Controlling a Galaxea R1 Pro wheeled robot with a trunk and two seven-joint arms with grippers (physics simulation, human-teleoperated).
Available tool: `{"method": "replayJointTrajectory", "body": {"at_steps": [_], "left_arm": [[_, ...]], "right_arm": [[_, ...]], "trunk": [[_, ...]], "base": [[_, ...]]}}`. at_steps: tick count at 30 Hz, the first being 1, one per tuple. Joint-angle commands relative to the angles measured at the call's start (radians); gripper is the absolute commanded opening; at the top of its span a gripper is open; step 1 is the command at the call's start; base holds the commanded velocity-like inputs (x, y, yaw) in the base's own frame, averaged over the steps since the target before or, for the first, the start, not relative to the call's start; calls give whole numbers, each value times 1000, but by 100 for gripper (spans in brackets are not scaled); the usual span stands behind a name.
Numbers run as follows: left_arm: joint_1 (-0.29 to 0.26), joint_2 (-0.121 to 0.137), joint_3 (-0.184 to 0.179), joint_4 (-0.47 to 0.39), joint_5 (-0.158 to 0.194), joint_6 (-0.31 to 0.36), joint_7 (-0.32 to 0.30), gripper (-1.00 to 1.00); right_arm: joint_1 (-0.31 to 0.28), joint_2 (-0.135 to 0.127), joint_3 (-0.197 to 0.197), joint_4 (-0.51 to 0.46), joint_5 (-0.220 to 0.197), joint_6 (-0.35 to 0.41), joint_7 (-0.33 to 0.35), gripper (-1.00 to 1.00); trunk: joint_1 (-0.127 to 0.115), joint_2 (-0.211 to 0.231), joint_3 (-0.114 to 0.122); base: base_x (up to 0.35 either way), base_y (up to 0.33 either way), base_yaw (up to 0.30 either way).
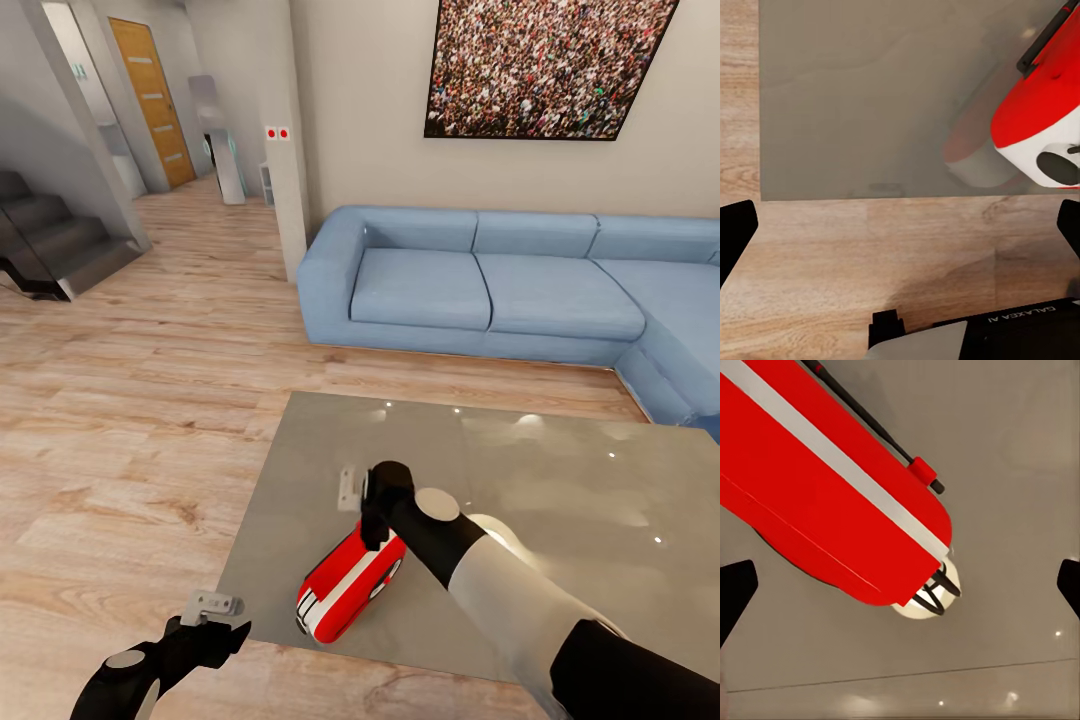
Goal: Turn on the radio receiver that's on the table in the living room.
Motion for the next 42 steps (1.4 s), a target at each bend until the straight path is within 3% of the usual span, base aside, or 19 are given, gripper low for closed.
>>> {"method": "replayJointTrajectory", "body": {"at_steps": [1, 17, 27, 42], "left_arm": [[0, 0, 0, 0, 0, 0, 0, 100], [0, 1, -1, 0, 0, 0, 0, 100], [0, 1, -1, 1, 0, 0, 0, 100], [0, 1, -2, 1, 0, 0, 0, 100]], "right_arm": [[0, 0, 0, 6, -1, -1, -10, 100], [0, 0, -1, 15, -3, -1, -29, 100], [0, 0, 0, -2, -67, -7, -29, 100], [0, 0, 4, -3, -77, -31, -28, 100]], "trunk": [[0, 0, 0], [0, 0, 0], [0, 0, 0], [0, 0, 0]], "base": [[0, 0, 0], [0, 0, 0], [0, 0, 0], [0, 0, 0]]}}
